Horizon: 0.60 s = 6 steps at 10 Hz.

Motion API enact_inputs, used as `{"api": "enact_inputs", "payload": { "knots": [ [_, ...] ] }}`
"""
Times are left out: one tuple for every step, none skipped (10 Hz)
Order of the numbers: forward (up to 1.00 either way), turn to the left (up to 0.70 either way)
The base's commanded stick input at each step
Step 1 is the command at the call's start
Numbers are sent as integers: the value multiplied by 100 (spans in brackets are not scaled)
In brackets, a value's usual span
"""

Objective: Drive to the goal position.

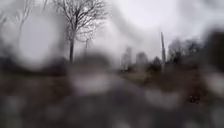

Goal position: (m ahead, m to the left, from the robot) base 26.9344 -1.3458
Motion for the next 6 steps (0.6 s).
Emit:
{"api": "enact_inputs", "payload": {
  "knots": [
    [70,0],
    [70,0],
    [70,0],
    [70,0],
    [70,0],
    [70,0]
  ]
}}
